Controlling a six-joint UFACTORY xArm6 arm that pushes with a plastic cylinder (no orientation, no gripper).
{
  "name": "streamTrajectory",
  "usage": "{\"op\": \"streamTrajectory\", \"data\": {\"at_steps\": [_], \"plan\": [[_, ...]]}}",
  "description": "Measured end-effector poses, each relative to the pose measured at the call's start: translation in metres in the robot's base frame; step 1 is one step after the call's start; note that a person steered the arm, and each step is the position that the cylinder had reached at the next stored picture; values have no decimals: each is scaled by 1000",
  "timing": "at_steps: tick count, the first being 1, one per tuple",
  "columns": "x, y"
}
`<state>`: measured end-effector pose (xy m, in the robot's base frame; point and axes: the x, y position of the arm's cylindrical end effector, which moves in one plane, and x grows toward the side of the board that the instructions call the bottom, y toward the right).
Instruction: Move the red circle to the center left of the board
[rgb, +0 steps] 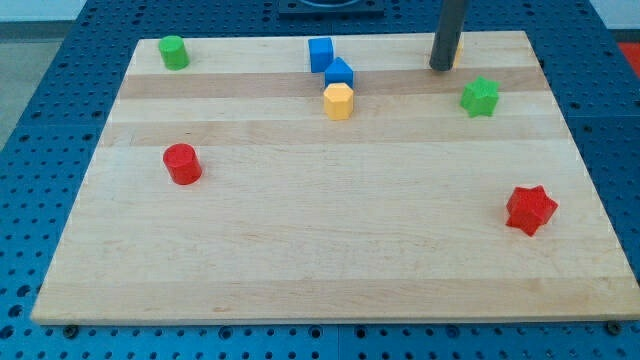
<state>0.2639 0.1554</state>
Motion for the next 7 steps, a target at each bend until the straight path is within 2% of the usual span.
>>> {"op": "streamTrajectory", "data": {"at_steps": [1, 3, 6, 7], "plan": [[44, 0], [62, -4], [179, -96], [184, -110]]}}
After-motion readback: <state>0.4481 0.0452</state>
